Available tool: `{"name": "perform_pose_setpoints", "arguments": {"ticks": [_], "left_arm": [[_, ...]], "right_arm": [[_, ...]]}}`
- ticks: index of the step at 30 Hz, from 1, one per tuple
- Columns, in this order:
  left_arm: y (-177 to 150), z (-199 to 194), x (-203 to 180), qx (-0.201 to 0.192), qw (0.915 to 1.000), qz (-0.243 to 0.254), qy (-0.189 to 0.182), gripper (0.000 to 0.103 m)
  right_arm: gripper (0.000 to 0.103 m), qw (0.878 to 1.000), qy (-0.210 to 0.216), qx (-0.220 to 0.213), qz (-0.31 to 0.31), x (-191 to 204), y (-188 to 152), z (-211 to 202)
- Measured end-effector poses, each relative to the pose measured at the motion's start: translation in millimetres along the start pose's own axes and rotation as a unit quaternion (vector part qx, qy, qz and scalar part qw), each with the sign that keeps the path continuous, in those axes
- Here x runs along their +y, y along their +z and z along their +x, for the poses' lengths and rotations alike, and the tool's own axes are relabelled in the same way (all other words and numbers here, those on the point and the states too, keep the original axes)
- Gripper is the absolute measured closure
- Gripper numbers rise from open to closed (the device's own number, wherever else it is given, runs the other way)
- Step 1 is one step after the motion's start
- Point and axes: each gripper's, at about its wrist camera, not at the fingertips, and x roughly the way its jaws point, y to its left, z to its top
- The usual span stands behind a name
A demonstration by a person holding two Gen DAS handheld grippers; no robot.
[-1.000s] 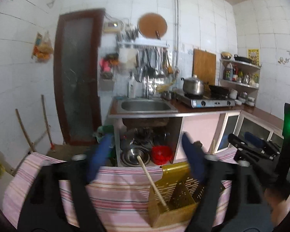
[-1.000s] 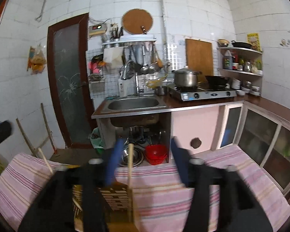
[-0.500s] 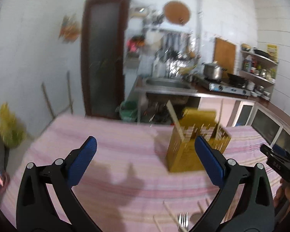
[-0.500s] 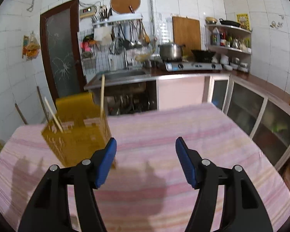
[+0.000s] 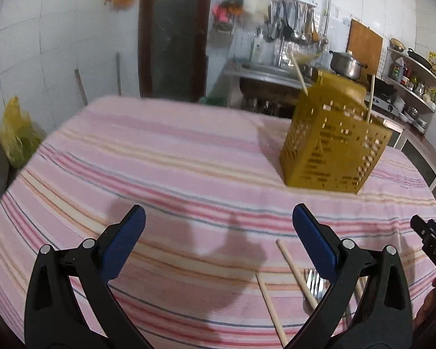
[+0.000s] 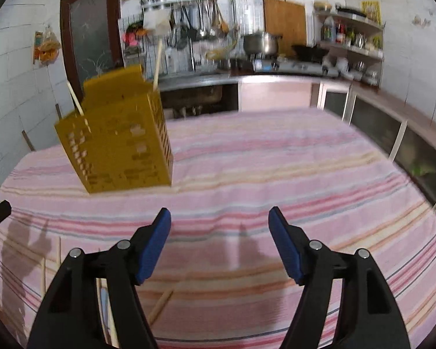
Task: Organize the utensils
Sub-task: 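Move both tools back toward the remaining chopsticks beside the fork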
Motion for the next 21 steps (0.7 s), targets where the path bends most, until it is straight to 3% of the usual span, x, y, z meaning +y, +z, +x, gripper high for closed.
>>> {"name": "perform_pose_setpoints", "arguments": {"ticks": [7, 14, 21], "left_arm": [[-18, 20, -4, 0.043, 0.9987, 0.027, -0.003, 0.005], [-28, 32, -11, 0.083, 0.9959, 0.034, -0.012, 0.005], [-36, 30, -15, 0.099, 0.9945, 0.035, -0.008, 0.005]], "right_arm": [[0.034, 1.0, -0.012, 0.026, 0.001, 1, -6, 11], [0.035, 0.997, -0.015, 0.08, -0.002, 14, -24, 19], [0.035, 0.996, -0.033, 0.081, -0.011, 25, -30, 5]]}}
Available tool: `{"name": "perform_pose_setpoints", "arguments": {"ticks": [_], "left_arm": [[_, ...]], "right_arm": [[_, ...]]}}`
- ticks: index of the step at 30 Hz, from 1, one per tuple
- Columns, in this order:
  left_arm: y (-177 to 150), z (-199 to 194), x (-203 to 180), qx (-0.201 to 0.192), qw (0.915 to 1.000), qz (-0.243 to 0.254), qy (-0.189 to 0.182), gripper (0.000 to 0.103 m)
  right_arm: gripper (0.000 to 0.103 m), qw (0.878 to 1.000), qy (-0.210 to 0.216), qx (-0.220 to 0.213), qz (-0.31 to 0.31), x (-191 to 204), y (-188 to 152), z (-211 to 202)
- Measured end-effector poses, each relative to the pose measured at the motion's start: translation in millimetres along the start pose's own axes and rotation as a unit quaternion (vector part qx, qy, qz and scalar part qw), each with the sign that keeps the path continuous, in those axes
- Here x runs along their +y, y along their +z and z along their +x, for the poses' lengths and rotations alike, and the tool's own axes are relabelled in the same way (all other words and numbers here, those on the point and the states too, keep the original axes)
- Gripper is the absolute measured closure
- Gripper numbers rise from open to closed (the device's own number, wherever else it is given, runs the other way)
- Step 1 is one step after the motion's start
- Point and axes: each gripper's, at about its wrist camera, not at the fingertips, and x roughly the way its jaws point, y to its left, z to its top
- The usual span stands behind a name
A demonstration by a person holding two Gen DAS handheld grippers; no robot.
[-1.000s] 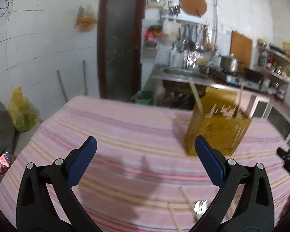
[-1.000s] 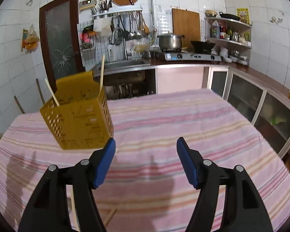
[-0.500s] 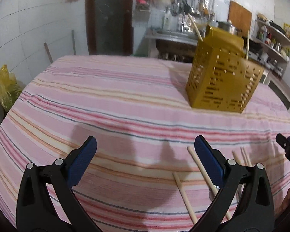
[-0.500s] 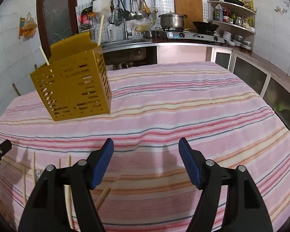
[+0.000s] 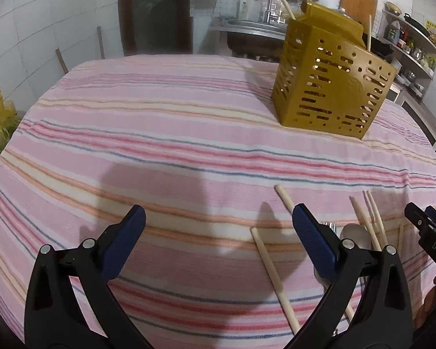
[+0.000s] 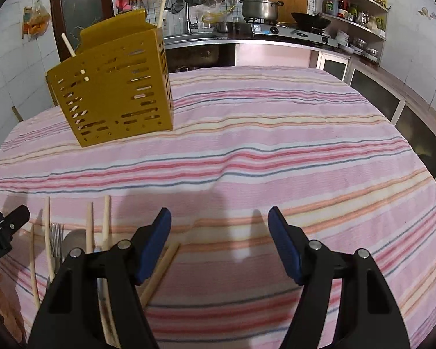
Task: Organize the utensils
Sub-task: 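Move both tools back toward the remaining chopsticks beside the fork, then close the left tool on a wooden chopstick while the right tool grips another chopstick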
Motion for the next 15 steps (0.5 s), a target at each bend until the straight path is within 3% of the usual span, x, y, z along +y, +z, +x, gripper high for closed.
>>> {"name": "perform_pose_setpoints", "arguments": {"ticks": [4, 7, 15], "left_arm": [[-7, -1, -4, 0.022, 0.9997, -0.007, -0.007, 0.006], [-11, -8, -10, 0.015, 0.9998, 0.003, -0.009, 0.006], [-16, 0, -13, 0.045, 0.9989, 0.014, -0.002, 0.029]], "right_arm": [[0.037, 1.0, -0.002, 0.013, -0.01, 13, -11, -6], [0.049, 1.0, -0.008, 0.025, -0.015, 19, -18, -5], [0.064, 0.999, -0.007, 0.032, -0.009, 25, -22, -9]]}}
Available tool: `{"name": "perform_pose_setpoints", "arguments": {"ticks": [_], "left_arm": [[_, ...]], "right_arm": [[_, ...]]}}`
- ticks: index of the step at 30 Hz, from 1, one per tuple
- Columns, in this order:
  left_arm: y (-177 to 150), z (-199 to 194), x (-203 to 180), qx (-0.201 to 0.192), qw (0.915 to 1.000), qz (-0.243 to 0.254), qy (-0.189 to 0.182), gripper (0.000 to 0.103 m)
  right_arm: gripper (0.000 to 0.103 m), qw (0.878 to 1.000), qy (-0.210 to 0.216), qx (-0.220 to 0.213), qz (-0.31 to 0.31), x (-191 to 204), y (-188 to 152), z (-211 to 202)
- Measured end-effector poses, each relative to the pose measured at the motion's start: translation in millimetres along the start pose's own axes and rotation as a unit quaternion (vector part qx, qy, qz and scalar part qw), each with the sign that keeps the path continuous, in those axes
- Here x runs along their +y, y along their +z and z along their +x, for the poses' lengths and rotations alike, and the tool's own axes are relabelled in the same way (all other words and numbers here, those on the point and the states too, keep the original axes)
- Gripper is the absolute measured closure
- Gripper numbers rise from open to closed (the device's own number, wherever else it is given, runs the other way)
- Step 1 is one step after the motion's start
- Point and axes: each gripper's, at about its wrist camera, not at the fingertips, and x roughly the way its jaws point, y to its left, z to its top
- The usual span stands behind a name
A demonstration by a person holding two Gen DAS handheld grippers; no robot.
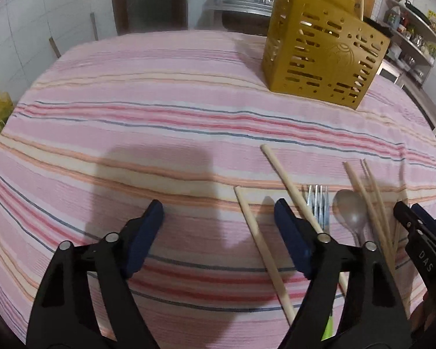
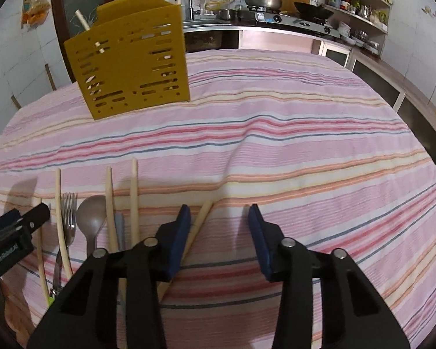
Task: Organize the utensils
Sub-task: 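Close the left tool on a wooden chopstick while the right tool grips another chopstick, then lift and carry the chopsticks in both tools toward the yellow holder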
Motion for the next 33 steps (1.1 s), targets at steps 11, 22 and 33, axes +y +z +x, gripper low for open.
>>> {"name": "perform_pose_setpoints", "arguments": {"ticks": [11, 22, 33], "left_arm": [[10, 2, -10, 0.021, 0.9996, 0.019, -0.006, 0.075], [21, 5, -9, 0.03, 0.9987, 0.011, -0.04, 0.096], [32, -41, -7, -0.059, 0.9969, 0.009, -0.051, 0.097]], "right_arm": [[0.09, 1.0, 0.006, 0.008, -0.008, 10, 7, 6], [0.093, 1.0, 0.026, -0.002, 0.013, -2, 30, 5], [0.094, 0.996, 0.047, -0.07, 0.034, -18, 43, -24]]}}
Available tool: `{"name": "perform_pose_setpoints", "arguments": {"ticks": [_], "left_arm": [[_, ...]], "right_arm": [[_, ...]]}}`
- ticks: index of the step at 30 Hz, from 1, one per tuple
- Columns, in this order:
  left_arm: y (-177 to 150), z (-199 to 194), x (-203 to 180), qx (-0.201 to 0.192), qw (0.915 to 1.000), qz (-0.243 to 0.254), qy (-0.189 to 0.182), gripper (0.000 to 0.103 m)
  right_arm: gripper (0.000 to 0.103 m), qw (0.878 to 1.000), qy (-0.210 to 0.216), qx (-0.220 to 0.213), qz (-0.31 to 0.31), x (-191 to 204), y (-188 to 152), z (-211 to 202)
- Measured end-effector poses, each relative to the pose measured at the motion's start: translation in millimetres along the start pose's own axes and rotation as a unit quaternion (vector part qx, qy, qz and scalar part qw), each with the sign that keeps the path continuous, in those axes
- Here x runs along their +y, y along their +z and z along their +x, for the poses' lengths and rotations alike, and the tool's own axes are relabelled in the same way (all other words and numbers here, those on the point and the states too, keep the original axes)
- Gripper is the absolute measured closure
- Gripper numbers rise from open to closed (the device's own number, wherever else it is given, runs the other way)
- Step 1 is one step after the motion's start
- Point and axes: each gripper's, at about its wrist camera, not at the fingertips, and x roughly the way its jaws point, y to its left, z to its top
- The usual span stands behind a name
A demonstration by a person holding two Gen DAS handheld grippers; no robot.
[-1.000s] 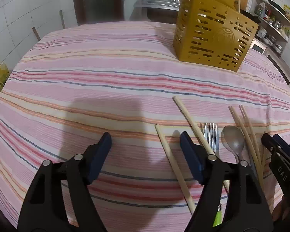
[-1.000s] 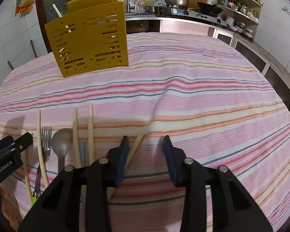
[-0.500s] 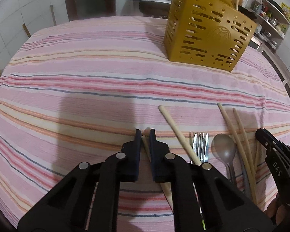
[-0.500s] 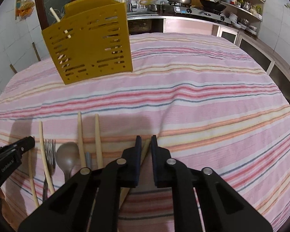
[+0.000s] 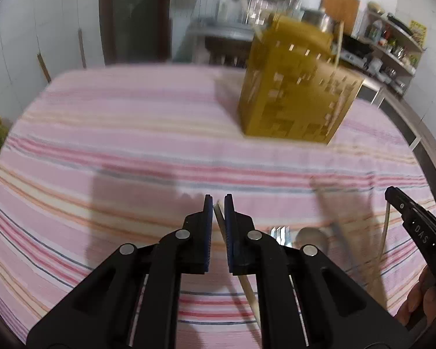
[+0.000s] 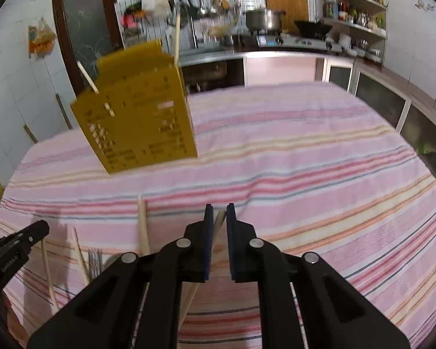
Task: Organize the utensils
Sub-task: 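Lift and carry the chopsticks in both tools toward the yellow holder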
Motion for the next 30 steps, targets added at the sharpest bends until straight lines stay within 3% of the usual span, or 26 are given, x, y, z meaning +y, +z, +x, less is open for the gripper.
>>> {"name": "perform_pose_setpoints", "arguments": {"ticks": [8, 13, 22, 30], "left_arm": [[16, -56, -11, -0.098, 0.9949, 0.024, 0.0, 0.098], [18, -83, -9, -0.138, 0.9899, 0.031, -0.001, 0.099], [17, -106, 0, -0.176, 0.9837, 0.035, 0.006, 0.099], [16, -120, 3, -0.206, 0.9776, 0.041, 0.004, 0.099]], "right_arm": [[0.095, 0.997, 0.007, -0.071, 0.006, -8, 17, -40], [0.096, 0.993, 0.011, -0.121, 0.002, -7, 24, -68], [0.097, 0.983, 0.005, -0.184, -0.028, 5, 28, -100], [0.097, 0.976, 0.004, -0.212, -0.036, 10, 27, -114]]}}
